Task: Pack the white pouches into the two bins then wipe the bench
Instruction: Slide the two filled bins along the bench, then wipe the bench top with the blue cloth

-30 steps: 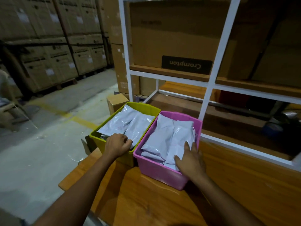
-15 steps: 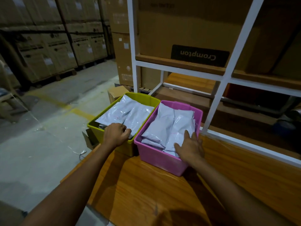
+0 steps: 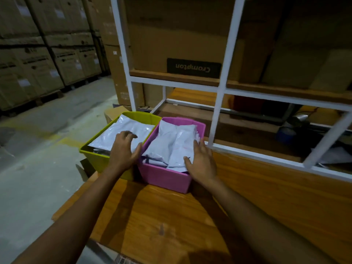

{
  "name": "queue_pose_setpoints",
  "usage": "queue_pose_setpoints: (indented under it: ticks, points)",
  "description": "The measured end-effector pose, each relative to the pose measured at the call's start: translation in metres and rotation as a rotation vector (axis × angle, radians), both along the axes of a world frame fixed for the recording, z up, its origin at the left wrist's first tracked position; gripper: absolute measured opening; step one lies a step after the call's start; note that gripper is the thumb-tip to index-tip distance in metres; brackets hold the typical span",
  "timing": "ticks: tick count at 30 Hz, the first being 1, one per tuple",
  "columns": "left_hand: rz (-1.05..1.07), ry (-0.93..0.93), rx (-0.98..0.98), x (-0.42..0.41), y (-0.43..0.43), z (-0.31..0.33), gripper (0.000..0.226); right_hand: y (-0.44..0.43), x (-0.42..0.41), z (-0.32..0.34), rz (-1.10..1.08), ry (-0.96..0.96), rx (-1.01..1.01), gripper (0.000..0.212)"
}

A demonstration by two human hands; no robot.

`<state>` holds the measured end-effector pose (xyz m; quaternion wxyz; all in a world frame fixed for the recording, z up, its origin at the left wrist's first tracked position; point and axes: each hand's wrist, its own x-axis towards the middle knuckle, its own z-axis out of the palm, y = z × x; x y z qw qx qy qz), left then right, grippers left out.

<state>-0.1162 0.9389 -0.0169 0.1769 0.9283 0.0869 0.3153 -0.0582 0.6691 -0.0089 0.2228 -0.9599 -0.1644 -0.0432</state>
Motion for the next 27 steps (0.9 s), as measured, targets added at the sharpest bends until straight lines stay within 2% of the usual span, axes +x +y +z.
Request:
queue_pose_setpoints:
  ticks: [3,7,11,18,23,27]
  points:
    - [-0.105,-0.085,0.062,-0.003,-0.062,0.022,0.042,-0.036,-0.02,0.016,0.0,-0.122,0.059,0.079]
    - [-0.255,-0.135,0.015,-0.019,-0.169,0.035,0.04,-0.111,-0.057,0.026,-0.041,-0.195,0.153,0.077]
    - [-0.382,-0.116,-0.037,-0.044,-0.286,0.039,0.047,-0.209,-0.103,0.023,-0.121,-0.274,0.189,0.074]
    - [-0.665,-0.081,-0.061,-0.088,-0.487,0.02,0.047,-0.393,-0.19,0.011,-0.334,-0.373,0.202,0.069]
    - [-0.87,-0.026,-0.094,-0.11,-0.621,0.011,0.048,-0.515,-0.242,0.001,-0.544,-0.378,0.16,0.067]
    - [-1.074,0.038,-0.031,-0.118,-0.719,0.007,0.051,-0.597,-0.273,-0.004,-0.725,-0.358,0.144,0.067]
